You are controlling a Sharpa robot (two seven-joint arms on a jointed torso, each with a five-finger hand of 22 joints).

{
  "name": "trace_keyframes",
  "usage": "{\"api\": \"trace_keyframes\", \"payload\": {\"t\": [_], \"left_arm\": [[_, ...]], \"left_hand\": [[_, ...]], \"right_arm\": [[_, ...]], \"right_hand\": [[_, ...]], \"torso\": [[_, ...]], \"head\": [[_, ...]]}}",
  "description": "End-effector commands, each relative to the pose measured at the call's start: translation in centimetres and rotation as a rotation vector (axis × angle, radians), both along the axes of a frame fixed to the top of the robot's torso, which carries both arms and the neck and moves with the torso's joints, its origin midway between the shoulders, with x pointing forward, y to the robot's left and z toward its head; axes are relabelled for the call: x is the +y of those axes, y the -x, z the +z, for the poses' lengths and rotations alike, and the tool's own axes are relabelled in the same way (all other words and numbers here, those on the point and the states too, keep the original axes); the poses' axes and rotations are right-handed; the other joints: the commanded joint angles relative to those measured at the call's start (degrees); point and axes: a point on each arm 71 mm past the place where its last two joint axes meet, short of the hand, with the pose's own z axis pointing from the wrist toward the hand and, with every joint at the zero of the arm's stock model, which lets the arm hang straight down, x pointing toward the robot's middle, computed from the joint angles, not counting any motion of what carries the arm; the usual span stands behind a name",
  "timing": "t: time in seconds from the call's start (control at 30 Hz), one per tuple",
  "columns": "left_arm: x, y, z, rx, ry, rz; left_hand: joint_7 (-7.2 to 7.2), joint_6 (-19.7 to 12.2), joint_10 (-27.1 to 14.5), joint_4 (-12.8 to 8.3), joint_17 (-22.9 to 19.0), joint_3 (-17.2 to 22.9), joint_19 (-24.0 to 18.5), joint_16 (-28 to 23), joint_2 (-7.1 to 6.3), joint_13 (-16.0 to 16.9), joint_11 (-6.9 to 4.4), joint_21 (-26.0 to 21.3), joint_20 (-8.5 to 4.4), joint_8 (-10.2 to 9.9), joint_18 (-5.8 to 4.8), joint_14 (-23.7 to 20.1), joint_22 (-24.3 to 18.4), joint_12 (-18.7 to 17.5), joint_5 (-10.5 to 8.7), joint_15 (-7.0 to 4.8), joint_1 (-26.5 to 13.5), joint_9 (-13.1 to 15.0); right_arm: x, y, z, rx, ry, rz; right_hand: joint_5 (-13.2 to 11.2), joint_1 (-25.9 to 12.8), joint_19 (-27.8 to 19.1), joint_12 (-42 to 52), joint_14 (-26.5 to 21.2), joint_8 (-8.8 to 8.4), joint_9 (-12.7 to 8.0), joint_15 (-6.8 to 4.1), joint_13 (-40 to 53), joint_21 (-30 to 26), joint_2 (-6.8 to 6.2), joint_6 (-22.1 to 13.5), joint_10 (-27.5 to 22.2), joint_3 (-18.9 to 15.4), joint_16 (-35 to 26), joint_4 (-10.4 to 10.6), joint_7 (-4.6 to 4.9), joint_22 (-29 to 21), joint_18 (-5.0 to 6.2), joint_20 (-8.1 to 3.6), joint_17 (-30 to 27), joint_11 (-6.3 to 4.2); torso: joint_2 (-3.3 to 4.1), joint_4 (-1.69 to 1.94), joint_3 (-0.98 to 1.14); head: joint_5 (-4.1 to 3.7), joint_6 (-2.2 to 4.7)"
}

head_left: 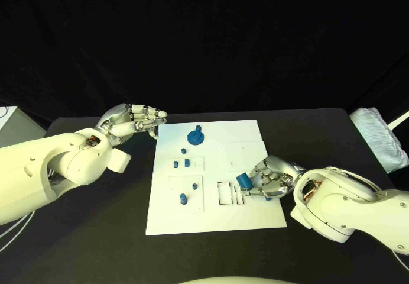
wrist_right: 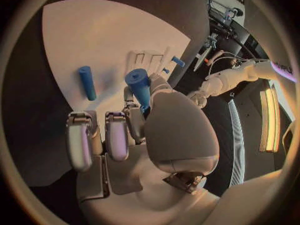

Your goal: Assemble the parts on the task board

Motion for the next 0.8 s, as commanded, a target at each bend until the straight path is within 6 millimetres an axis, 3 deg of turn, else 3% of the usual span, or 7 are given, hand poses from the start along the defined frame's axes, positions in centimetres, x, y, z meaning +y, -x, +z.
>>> {"api": "trace_keyframes", "payload": {"t": [0.03,0.23,0.37,0.8], "left_arm": [[-0.3,0.1,0.0,0.007,0.012,-0.028],[-0.3,0.1,0.0,0.008,0.012,-0.03],[-0.4,0.1,0.0,0.01,0.012,-0.034],[-0.5,0.2,0.0,0.017,0.009,-0.043]], "left_hand": [[0.09,-0.19,-0.45,-0.19,-0.05,-0.06,0.45,-0.33,0.27,-0.07,0.1,-0.23,0.07,0.23,0.84,-0.16,-0.07,-0.21,-0.14,0.14,0.09,0.05],[0.09,-0.19,-0.45,-0.19,-0.05,-0.06,0.45,-0.33,0.27,-0.07,0.1,-0.23,0.07,0.23,0.84,-0.16,-0.07,-0.21,-0.14,0.14,0.09,0.05],[0.11,-0.18,-0.53,-0.2,-0.06,-0.09,0.44,-0.36,0.26,-0.09,0.13,-0.25,0.07,0.27,0.83,-0.21,-0.09,-0.22,-0.14,0.16,0.1,0.06],[0.11,-0.19,-0.55,-0.21,-0.06,-0.07,0.44,-0.38,0.29,-0.1,0.13,-0.26,0.07,0.27,0.83,-0.23,-0.09,-0.22,-0.12,0.16,0.14,0.06]], "right_arm": [[0.2,0.2,0.1,0.066,-0.064,-0.019],[1.1,0.2,0.0,0.138,-0.052,0.025],[1.9,0.2,-0.4,0.173,-0.04,0.058],[3.4,-0.7,-0.7,0.121,0.016,0.093]], "right_hand": [[-0.35,0.31,5.25,0.34,3.94,0.45,-0.13,-0.41,1.61,0.28,2.15,1.79,0.53,0.49,0.41,0.08,-1.16,14.37,-0.73,-0.27,3.35,0.04],[-1.48,-2.75,5.18,0.33,3.96,0.33,-0.59,-0.41,1.88,0.08,2.15,2.26,0.71,0.61,0.5,0.1,-1.15,14.32,-0.69,-0.31,3.59,0.05],[-2.9,-6.28,5.1,0.02,3.92,0.28,-0.94,-0.32,1.91,-0.17,2.91,2.41,0.68,0.5,0.44,0.14,-1.07,14.25,-0.63,-0.23,3.51,0.15],[-2.99,-7.01,5.17,-0.03,3.95,0.31,-0.99,-0.32,1.94,0.06,3.04,2.44,0.69,0.46,0.51,0.1,-1.09,14.31,-0.68,-0.23,3.72,0.14]], "torso": [[0.06,0.01,-0.09],[0.15,-0.04,-0.05],[0.15,0.04,-0.06],[0.14,0.15,-0.08]], "head": [[-0.05,0.04],[-0.04,-0.06],[-0.13,-0.19],[-0.05,-0.36]]}}
